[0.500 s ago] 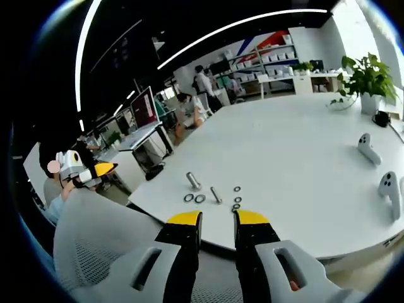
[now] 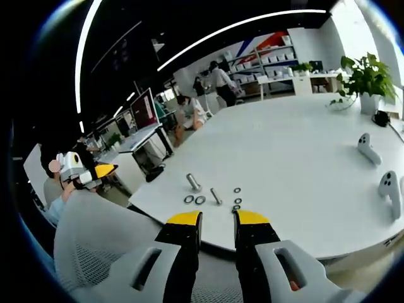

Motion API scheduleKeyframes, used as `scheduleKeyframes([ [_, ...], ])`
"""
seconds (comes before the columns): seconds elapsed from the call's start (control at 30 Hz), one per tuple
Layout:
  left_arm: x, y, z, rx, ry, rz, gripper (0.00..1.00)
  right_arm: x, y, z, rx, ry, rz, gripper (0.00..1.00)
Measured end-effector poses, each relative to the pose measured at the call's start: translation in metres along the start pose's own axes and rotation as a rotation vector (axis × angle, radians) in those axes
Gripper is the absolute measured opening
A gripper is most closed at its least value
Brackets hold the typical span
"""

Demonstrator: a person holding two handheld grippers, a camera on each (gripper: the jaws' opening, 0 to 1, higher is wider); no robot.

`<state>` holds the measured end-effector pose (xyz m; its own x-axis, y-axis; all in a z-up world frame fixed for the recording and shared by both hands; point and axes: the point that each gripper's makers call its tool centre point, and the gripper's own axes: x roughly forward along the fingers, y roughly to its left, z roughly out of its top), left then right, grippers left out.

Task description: Place the washer onto the threaded stud by aligning its center hole with the stud, sliding it down to the base, and recovering from edge contact or off-axis alignment until the washer reaches the visible bottom stop.

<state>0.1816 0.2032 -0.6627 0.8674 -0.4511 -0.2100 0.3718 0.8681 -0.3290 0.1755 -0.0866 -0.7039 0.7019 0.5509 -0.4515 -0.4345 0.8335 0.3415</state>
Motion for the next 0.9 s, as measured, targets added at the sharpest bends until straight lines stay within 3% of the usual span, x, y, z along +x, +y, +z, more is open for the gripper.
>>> scheduleKeyframes([
  [0.9,0.0005,0.0036,0.0015,-0.003,-0.011,0.002,0.20,0.0009,-0.0026,-0.0018,-0.003,0.016,0.003,0.22],
])
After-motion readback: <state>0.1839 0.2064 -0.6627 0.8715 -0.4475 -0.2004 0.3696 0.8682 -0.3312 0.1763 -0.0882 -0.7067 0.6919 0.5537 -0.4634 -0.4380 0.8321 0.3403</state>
